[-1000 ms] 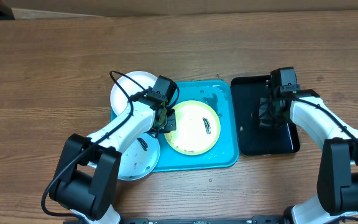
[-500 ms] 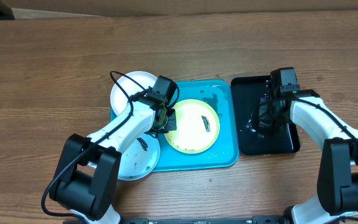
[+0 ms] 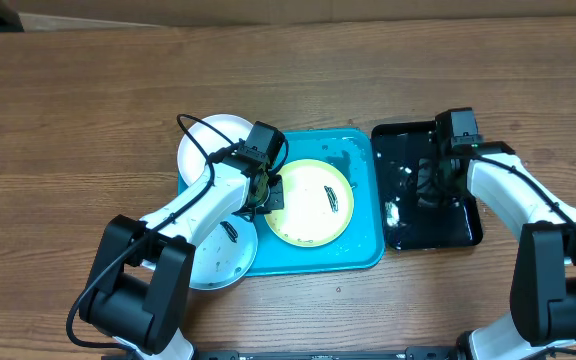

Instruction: Clean dirty plates on tray and stack at the side

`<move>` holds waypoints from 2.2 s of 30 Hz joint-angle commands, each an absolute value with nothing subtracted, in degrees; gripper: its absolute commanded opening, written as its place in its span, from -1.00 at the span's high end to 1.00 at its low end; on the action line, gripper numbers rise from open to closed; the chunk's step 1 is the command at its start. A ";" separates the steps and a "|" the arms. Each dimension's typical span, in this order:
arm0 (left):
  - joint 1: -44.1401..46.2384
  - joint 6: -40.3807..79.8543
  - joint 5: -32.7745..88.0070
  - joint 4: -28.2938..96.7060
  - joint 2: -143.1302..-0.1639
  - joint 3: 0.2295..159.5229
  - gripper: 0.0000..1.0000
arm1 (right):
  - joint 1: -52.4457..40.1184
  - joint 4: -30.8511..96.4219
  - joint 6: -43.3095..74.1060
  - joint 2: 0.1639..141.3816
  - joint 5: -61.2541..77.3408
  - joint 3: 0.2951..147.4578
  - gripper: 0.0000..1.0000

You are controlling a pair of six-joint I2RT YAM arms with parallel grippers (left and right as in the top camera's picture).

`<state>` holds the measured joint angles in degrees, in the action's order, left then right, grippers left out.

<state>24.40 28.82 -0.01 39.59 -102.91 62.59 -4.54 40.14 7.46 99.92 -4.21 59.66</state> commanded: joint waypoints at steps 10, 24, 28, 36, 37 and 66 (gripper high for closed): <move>24.77 29.39 0.05 39.55 -103.68 62.13 0.91 | -4.49 56.80 7.40 97.62 -1.72 73.01 0.93; 24.77 29.39 0.05 39.53 -103.68 62.13 0.90 | -4.75 57.41 6.96 97.60 -0.75 71.99 0.93; 24.77 29.41 0.05 39.40 -103.68 62.13 0.70 | -5.87 58.02 5.65 97.62 -0.95 71.96 0.92; 24.77 29.41 1.10 39.05 -103.66 62.13 0.63 | -7.07 58.39 5.65 97.62 -1.45 71.96 0.93; 24.77 29.41 1.10 38.96 -103.68 62.13 0.63 | -7.07 58.24 5.58 97.62 -1.74 71.96 0.93; 24.80 29.43 4.78 36.97 -103.66 62.48 0.92 | -7.07 60.86 5.50 97.93 -1.39 75.26 0.93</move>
<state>24.40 29.04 2.74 37.63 -102.94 62.59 -6.81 60.29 5.91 99.15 -1.48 71.31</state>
